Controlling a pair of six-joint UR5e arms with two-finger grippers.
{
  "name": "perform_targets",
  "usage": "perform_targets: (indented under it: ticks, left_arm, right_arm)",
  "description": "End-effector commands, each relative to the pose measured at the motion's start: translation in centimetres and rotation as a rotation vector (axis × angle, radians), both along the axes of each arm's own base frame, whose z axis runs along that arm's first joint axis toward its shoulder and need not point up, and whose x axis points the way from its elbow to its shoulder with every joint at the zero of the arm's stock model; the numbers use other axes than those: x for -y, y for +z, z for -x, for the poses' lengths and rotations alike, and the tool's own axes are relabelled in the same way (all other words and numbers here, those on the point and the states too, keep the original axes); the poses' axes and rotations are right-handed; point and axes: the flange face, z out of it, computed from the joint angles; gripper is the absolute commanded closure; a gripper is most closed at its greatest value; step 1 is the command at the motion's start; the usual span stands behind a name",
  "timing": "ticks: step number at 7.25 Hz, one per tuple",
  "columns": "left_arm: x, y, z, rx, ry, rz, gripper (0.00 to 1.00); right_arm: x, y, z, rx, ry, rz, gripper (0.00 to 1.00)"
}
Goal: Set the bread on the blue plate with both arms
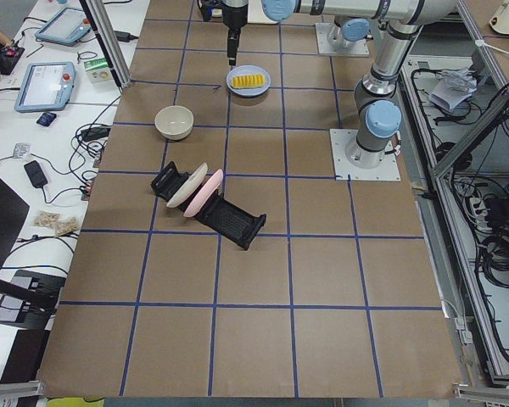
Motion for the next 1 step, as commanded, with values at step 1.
perform_targets:
  ticks: [1]
  left_arm:
    - [0.01, -0.44, 0.02, -0.002, -0.003, -0.006, 0.0]
  right_arm:
    - [-0.88, -0.55, 0.2, -0.004, -0.003, 0.02, 0.0]
